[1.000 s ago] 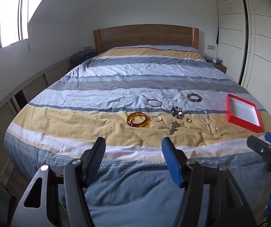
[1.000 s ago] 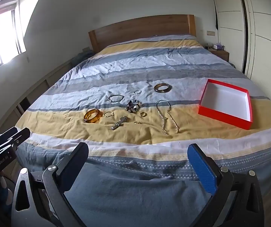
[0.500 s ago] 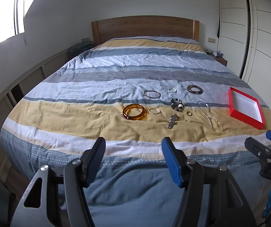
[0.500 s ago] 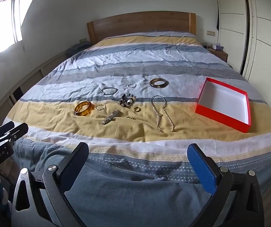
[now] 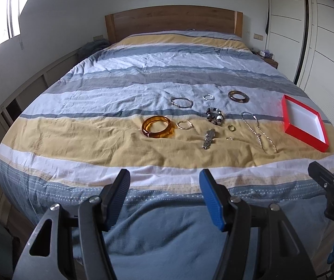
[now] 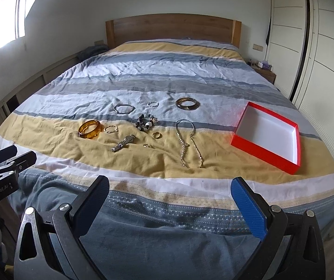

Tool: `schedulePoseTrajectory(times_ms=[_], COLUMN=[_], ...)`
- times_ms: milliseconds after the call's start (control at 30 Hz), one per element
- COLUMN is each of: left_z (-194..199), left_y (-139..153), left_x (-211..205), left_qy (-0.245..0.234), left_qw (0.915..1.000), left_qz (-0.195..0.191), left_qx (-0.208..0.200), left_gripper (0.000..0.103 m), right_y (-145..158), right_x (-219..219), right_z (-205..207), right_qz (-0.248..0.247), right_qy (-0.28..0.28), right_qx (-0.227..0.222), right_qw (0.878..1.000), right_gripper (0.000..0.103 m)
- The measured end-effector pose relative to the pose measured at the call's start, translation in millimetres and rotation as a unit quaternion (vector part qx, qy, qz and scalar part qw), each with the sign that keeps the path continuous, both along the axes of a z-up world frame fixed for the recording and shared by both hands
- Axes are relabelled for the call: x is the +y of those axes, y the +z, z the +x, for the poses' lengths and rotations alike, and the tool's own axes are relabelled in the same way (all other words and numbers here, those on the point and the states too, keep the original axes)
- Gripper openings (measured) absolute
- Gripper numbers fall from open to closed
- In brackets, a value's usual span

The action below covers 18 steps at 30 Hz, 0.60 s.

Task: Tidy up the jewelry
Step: 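Move both grippers toward the jewelry laid out on the duvet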

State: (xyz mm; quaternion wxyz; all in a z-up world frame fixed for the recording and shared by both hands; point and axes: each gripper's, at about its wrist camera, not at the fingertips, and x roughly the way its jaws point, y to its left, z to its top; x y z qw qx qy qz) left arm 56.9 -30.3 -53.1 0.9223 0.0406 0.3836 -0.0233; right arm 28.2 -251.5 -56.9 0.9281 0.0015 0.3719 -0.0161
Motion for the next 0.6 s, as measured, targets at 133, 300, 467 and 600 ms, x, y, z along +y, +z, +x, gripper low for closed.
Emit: schedulePoseTrajectory(times_ms=[133, 300, 467, 600], left_z=[7.1, 12.3, 22.2, 25.7], left_y=[-3.7, -11.5, -20.0, -25.7], left_x=[-4.3, -9.6, -11.4, -12.4], left_qy=[0.002, -0.001, -0.010, -0.012], left_qw=[1.0000, 0.9997, 0.9992, 0.9987], left_qz=[0.006, 0.009, 0.012, 0.011], left_qx=[0.008, 0.024, 0.037, 0.048], left_gripper=[0.060, 0.060, 0.060, 0.060], right_y=[-2.1, -7.3, -12.9, -18.2], right_x=[-4.3, -10.2, -12.8, -13.1], right_z=[3.8, 10.2, 14.5, 18.0], right_qz=[-0.009, -0.008, -0.006, -0.007], right_qy=[-0.002, -0.005, -0.007, -0.006], right_qx=[0.000, 0.005, 0.012, 0.019], right_qw=[1.000, 1.000, 1.000, 1.000], right_gripper=[0.102, 0.102, 0.102, 0.102])
